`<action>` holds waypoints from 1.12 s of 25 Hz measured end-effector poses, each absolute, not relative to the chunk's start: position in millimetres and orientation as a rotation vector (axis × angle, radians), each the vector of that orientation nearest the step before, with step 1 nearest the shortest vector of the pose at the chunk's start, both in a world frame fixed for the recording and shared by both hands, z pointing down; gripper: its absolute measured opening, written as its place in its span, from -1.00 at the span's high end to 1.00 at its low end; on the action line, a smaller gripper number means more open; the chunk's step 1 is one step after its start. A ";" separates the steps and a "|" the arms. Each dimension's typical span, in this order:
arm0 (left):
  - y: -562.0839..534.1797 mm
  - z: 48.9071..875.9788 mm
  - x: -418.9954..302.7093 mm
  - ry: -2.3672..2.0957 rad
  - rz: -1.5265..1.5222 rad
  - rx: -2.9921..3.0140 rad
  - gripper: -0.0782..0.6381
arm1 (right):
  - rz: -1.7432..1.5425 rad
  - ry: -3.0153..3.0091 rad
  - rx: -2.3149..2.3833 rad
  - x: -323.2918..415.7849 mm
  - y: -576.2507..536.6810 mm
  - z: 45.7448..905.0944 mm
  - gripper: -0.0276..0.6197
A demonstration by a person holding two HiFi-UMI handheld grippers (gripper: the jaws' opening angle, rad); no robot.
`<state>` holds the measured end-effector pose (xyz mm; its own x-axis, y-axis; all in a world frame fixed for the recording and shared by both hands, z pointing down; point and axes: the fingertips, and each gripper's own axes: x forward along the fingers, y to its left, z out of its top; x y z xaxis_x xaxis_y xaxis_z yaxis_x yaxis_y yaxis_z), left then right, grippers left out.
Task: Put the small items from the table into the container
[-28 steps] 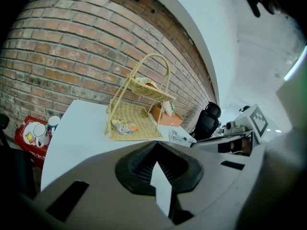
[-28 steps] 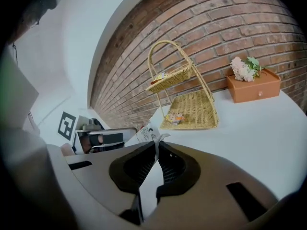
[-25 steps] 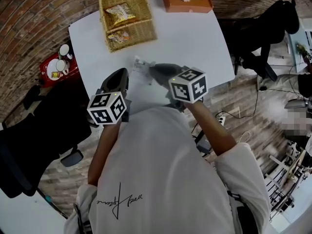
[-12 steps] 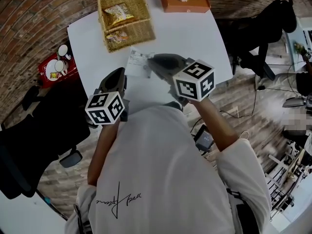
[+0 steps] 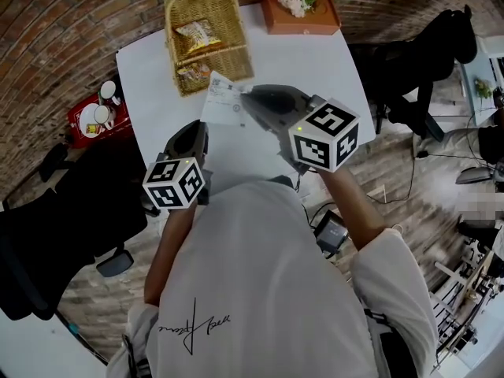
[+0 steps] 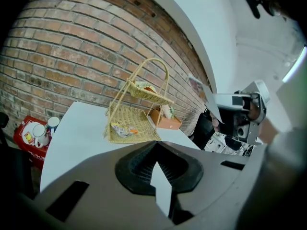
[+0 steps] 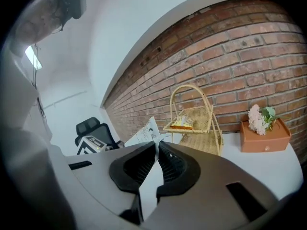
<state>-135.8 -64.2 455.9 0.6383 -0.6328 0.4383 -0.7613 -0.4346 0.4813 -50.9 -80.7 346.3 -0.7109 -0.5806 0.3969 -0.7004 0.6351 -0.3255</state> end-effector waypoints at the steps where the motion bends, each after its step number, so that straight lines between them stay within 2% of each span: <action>1: -64.6 455.3 -135.7 -1.083 0.250 2.198 0.76 | 0.666 -2.611 1.042 -51.1 -82.8 341.8 0.80; 13: -63.5 453.3 -137.3 -1.096 0.233 2.188 0.76 | 0.424 -2.580 1.071 -47.6 -113.1 316.0 0.80; 28: -66.9 456.5 -141.0 -1.105 0.217 2.163 0.76 | 0.364 -2.570 1.140 -41.0 -157.7 301.3 0.80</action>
